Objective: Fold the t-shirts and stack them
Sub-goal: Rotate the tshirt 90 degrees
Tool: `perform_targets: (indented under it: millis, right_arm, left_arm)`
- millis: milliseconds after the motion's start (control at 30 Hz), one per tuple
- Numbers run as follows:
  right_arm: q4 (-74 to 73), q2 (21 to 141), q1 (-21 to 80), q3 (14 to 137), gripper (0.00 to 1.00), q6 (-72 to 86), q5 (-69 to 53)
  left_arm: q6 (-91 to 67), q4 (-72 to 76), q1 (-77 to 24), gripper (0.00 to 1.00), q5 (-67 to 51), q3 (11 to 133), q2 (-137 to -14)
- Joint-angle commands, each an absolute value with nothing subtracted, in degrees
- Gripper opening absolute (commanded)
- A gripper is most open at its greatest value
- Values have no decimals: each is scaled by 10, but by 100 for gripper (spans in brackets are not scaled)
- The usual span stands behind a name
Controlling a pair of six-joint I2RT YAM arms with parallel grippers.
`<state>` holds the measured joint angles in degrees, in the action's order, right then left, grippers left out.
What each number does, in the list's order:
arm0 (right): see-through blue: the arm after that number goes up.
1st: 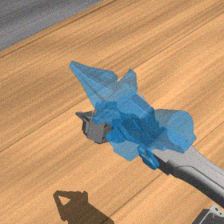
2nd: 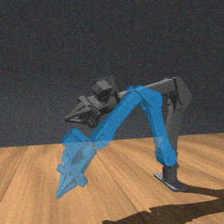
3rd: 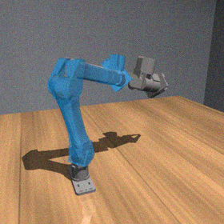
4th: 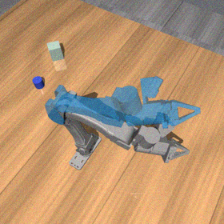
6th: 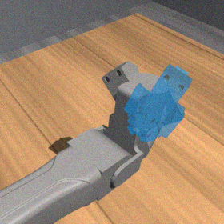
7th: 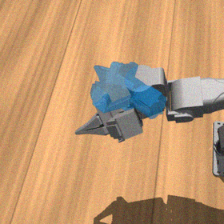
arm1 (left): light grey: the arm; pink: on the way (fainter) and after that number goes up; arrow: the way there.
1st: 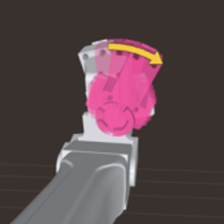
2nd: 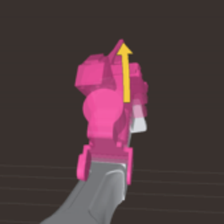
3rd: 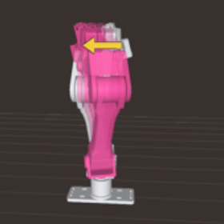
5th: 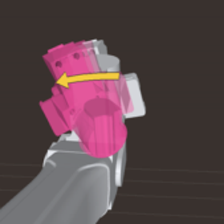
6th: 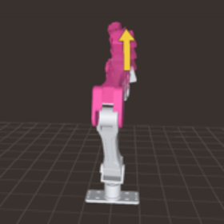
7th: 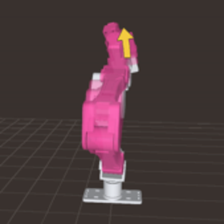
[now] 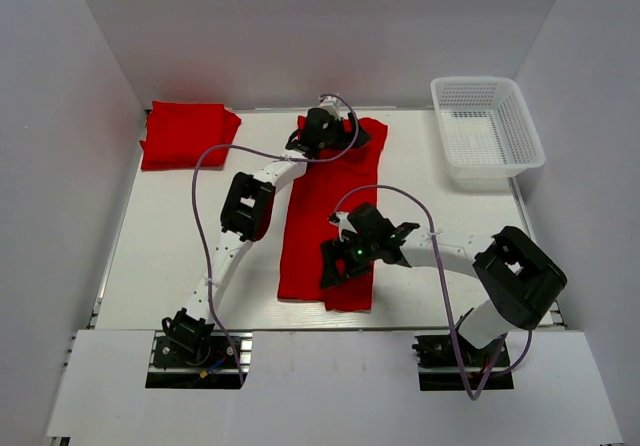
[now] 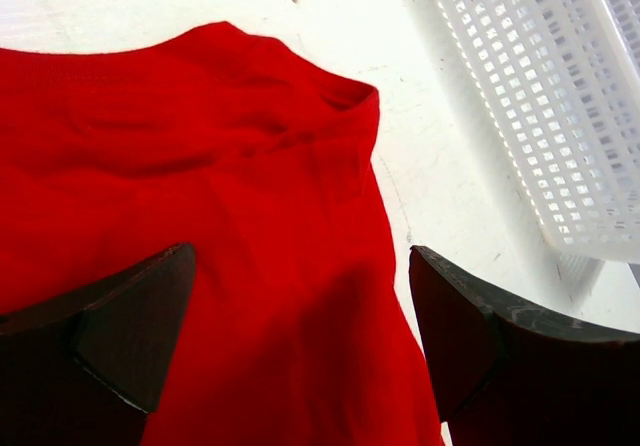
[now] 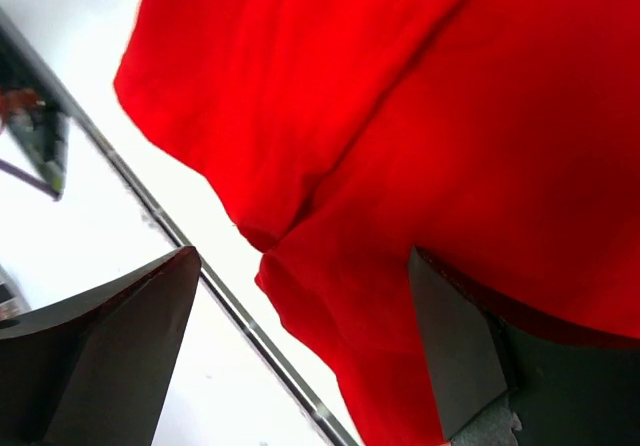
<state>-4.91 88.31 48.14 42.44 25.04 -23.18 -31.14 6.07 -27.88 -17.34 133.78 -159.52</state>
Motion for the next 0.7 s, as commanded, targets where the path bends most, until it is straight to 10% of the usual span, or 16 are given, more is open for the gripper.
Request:
perform_targets:
  millis: [0,400,667]
  right_arm:
    - [-128,853,483,458,90,223,-158]
    - [-322,706,481,550,90,171,101]
    - [-341,625,482,457,90,314,120]
  left_arm:
    - [-306,-58,-271,99,-110,1332,-1572]
    - [-183,-335,-265,99,-7,1175,-1175]
    - [-265,-352,-283,99,24,628,-762]
